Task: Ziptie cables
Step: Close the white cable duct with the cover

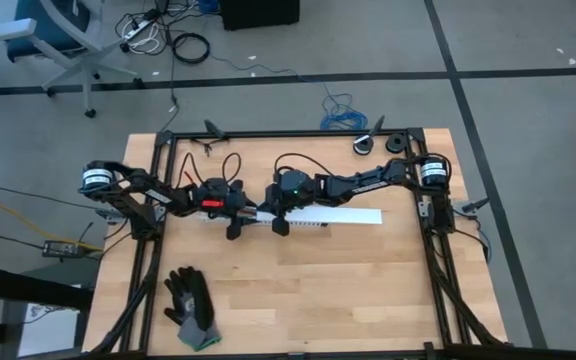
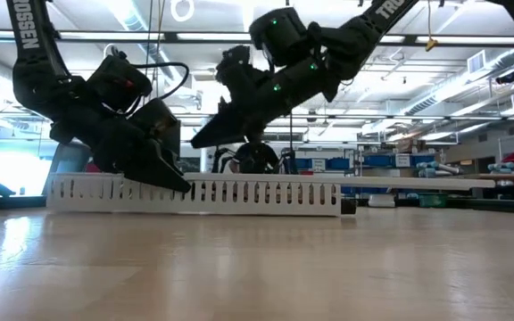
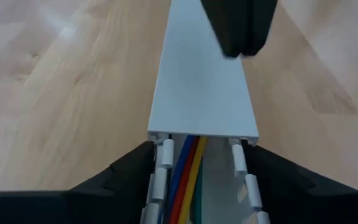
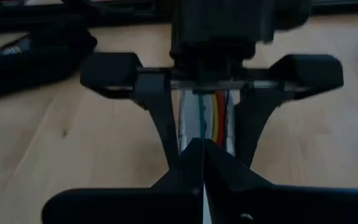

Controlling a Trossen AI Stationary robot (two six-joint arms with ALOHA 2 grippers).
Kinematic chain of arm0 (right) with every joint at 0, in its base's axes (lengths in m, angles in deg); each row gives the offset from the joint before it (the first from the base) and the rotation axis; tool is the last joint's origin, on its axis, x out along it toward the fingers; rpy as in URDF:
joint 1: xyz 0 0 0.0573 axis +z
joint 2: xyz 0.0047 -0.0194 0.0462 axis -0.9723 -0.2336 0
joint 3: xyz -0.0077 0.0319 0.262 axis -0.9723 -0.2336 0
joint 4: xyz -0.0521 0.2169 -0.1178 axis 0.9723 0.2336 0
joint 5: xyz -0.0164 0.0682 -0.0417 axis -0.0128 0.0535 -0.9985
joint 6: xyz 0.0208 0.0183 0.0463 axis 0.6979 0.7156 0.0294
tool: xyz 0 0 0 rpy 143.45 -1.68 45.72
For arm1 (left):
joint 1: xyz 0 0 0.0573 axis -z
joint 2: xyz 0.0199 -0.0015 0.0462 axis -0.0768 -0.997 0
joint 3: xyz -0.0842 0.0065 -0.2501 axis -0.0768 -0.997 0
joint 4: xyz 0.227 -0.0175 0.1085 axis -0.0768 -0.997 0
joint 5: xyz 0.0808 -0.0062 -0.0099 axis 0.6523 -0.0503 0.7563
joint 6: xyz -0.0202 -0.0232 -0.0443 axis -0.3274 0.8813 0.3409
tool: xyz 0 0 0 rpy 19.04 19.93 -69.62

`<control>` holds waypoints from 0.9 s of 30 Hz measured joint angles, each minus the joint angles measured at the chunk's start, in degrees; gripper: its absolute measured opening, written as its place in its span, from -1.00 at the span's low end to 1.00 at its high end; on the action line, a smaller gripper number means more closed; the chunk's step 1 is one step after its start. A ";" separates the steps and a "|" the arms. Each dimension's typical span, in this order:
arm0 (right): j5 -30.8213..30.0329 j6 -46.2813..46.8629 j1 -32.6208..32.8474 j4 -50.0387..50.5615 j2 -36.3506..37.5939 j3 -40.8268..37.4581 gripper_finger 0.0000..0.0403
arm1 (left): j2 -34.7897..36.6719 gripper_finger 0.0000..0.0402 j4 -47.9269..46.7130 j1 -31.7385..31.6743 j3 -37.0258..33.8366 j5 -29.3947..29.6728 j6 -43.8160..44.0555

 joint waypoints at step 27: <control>0.12 0.11 -3.84 1.29 0.01 -0.04 -1.00 | 0.59 0.65 -11.69 -1.20 0.28 -0.64 -1.21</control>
